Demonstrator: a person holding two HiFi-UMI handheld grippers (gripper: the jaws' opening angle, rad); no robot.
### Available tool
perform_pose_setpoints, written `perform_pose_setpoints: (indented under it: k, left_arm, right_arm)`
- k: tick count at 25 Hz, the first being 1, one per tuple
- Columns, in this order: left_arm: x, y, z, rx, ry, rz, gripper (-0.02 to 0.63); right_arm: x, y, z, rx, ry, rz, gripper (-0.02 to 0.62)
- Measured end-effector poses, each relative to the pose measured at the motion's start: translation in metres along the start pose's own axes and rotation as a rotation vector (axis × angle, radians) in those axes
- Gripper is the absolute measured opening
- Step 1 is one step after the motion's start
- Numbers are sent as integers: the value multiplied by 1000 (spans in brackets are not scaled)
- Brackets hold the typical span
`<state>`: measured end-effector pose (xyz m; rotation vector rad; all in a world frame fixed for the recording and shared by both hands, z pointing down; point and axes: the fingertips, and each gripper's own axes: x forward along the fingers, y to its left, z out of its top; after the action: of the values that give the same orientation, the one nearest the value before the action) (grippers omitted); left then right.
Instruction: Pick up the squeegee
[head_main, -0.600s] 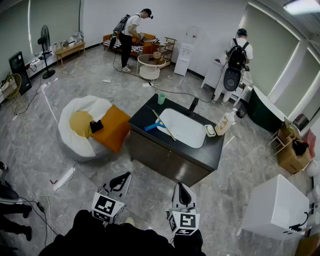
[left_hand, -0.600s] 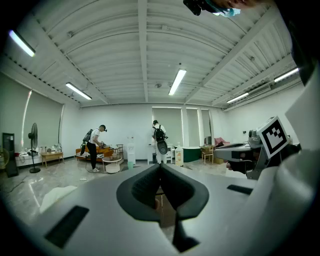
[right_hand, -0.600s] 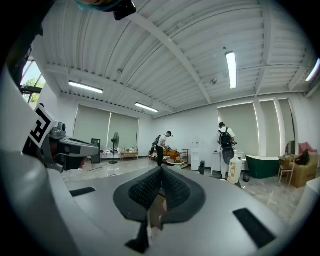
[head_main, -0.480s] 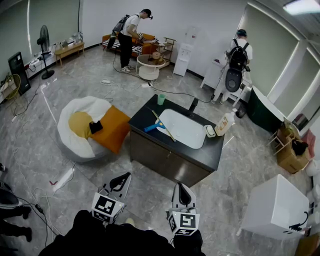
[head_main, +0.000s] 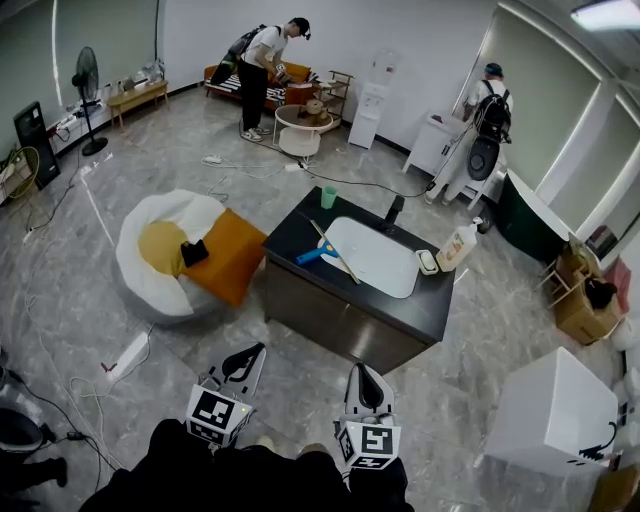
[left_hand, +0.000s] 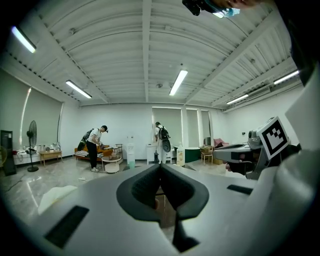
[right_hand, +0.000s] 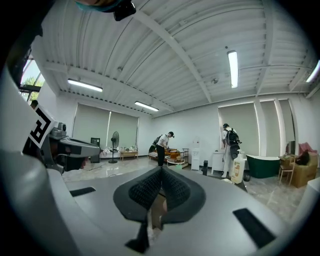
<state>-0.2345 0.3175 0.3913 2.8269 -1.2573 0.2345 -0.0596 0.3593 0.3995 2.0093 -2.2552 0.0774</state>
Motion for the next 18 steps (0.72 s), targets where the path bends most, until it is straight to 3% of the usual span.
perform_pose_setpoints:
  k: [9, 18]
  left_arm:
    - [20, 24, -2, -16, -4, 21, 18]
    - [103, 57, 5, -7, 3, 21, 18]
  right_arm:
    - [38, 9, -4, -11, 21, 40, 15]
    - [121, -31, -6, 15, 19, 44, 15]
